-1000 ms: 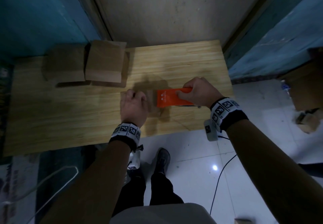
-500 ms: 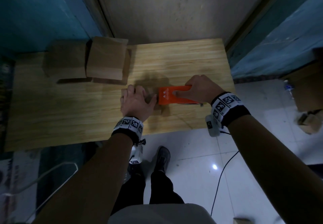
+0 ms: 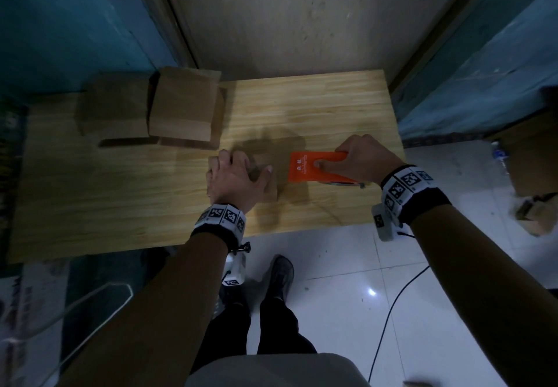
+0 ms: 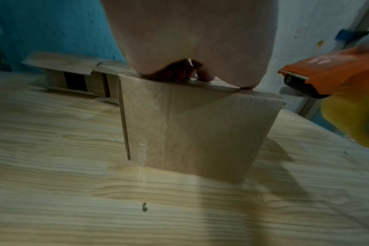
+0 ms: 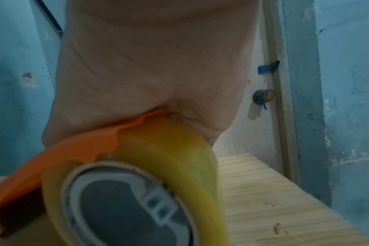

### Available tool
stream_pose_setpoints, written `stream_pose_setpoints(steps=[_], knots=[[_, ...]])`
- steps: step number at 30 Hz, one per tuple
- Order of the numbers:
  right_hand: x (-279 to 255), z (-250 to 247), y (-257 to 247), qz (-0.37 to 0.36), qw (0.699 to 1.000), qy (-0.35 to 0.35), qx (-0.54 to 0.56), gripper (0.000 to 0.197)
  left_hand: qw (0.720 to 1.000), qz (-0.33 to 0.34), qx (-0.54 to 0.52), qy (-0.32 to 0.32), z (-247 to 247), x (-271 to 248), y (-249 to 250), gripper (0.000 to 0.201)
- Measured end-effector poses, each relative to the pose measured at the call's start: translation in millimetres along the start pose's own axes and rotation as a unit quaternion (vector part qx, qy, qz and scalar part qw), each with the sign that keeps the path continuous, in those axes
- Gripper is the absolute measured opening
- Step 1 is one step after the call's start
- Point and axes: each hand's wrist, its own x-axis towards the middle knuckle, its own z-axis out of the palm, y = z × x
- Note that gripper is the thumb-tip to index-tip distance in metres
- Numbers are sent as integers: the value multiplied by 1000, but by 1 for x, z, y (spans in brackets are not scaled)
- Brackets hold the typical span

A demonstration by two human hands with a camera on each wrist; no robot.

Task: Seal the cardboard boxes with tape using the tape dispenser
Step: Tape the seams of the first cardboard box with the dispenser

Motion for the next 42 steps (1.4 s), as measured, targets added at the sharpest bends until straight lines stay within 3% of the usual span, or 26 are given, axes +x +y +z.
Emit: stream_pose_setpoints(steps=[33, 42], knots=[[16, 12, 18, -14, 999, -16, -43, 59, 1000, -15, -2, -13, -2, 1, 3, 50], [25, 21, 12, -6, 999, -18, -45, 57, 998, -46, 23, -46, -7, 2, 12, 71]])
